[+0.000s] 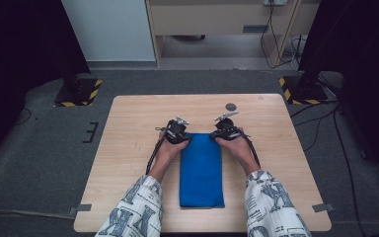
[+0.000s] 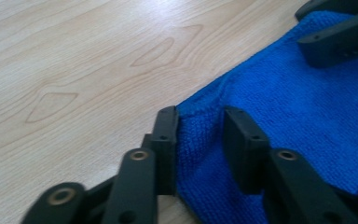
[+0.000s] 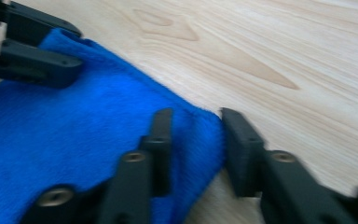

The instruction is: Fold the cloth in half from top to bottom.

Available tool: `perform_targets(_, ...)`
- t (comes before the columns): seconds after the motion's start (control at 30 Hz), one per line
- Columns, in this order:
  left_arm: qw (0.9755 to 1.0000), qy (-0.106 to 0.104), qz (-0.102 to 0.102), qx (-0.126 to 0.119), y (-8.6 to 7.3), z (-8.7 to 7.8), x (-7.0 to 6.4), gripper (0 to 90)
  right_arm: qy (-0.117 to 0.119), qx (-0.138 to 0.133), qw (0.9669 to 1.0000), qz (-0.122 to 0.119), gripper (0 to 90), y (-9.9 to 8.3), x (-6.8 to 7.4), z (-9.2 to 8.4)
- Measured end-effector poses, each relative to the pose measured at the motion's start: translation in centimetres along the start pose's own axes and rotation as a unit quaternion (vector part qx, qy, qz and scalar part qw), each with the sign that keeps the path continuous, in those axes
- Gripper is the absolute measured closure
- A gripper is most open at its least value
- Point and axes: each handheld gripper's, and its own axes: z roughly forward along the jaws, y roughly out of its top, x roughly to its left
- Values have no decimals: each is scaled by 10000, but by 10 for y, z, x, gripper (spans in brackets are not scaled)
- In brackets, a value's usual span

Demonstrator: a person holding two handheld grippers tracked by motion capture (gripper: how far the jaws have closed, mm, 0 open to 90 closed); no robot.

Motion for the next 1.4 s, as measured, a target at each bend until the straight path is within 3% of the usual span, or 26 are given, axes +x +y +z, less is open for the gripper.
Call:
perform_targets(0.07,9998,46,198,-49,-1,0,-4,742,-78,-150,9998,-93,809,-1,4,-1)
perform_targets(0.2,9997,53,198,-93,0,-4,-4,808,-69,-229,9995,-210,853,2,8,-7)
perform_targets(0.4,9993,58,154,-335,4,-21,-6,837,-24,-486,9987,-152,860,8,11,-24)
perform_targets(0.57,9985,119,105,-526,7,-40,-6,837,-15,-611,9978,-238,861,11,18,-34)
perform_targets(0.87,9957,126,-11,-918,20,-66,4,836,31,-916,9951,-359,864,34,30,-58)
perform_targets(1.03,9937,100,-65,-1112,23,-73,8,836,40,-1015,9941,-373,864,41,31,-63)
perform_targets(1.4,9938,126,-17,-1109,29,-75,9,835,44,-1130,9928,-383,864,43,30,-67)
